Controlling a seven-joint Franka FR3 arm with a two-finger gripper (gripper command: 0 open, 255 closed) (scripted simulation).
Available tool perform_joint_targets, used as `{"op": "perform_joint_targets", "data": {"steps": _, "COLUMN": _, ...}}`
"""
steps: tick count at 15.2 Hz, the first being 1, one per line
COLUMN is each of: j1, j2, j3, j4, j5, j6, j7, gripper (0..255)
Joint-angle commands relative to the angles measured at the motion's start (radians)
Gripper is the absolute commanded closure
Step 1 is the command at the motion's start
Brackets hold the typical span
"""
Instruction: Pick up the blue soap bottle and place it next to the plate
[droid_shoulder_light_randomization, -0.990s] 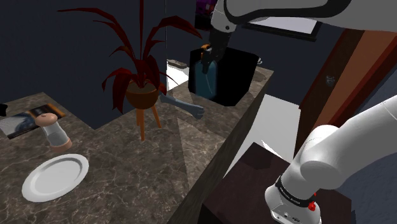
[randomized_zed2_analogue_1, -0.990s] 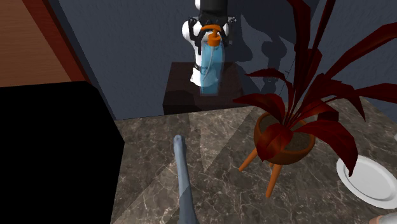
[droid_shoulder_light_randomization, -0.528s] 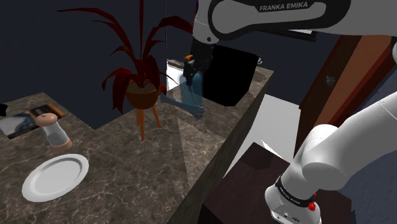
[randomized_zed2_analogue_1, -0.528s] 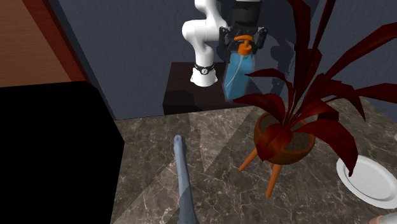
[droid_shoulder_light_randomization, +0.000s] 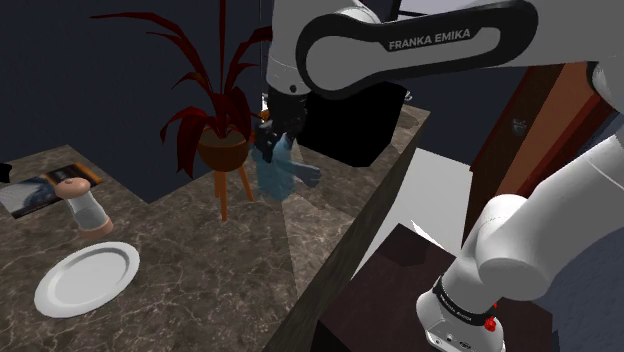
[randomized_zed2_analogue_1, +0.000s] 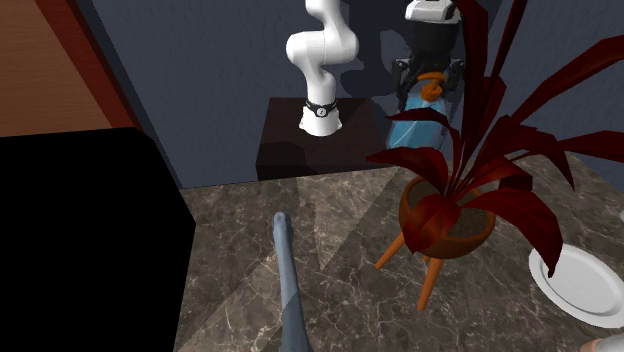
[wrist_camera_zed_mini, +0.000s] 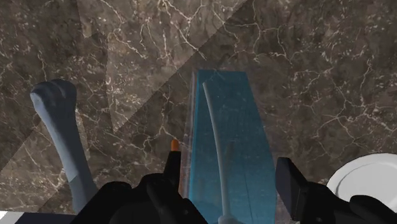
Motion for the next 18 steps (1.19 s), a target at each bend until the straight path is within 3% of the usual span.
{"op": "perform_joint_targets", "data": {"steps": 1, "j1": 0.014, "j2": 0.034, "j3": 0.036, "j4": 0.014, "j5": -0.01, "j6": 0.017, "j7": 0.057, "gripper": 255}}
{"op": "perform_joint_targets", "data": {"steps": 11, "j1": 0.091, "j2": 0.261, "j3": 0.19, "j4": 0.161, "j5": -0.123, "j6": 0.058, "j7": 0.34, "gripper": 255}}
{"op": "perform_joint_targets", "data": {"steps": 18, "j1": 0.191, "j2": 0.477, "j3": 0.248, "j4": 0.342, "j5": -0.26, "j6": 0.036, "j7": 0.538, "gripper": 255}}
